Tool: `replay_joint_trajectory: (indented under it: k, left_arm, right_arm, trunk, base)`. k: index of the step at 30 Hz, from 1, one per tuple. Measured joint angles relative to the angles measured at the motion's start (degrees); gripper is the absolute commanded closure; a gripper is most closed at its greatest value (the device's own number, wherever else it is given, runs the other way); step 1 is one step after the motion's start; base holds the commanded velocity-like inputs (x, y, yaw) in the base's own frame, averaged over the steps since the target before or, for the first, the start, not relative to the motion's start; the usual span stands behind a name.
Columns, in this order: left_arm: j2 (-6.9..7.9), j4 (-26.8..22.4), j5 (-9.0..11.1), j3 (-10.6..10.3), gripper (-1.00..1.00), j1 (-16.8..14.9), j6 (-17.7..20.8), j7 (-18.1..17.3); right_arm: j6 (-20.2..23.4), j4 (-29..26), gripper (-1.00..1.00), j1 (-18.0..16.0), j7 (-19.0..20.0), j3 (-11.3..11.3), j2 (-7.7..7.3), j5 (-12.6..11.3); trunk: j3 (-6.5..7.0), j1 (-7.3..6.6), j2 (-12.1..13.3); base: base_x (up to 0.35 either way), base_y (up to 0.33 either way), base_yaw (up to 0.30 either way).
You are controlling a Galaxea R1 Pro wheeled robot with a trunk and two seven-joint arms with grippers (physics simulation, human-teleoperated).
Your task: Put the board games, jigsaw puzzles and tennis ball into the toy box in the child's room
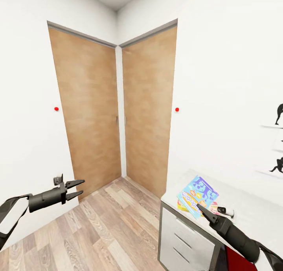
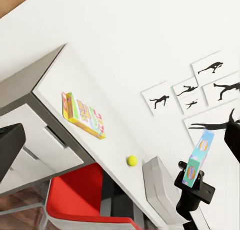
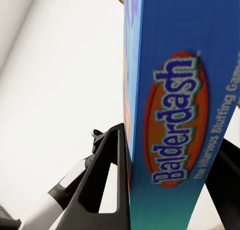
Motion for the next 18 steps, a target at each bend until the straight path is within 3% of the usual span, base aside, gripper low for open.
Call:
replay_joint_trajectory:
  k: [18]
  left_arm:
    - [0.00, 0.00, 0.00, 0.00, -1.00, 0.00, 0.00, 0.00]
  right_arm:
    - [0.01, 0.08, 1.00, 0.00, -0.04, -0.04, 0.00, 0.00]
  trunk:
    - [0.67, 0.00, 0.00]
  base:
    - [0.000, 0.000, -0.279]
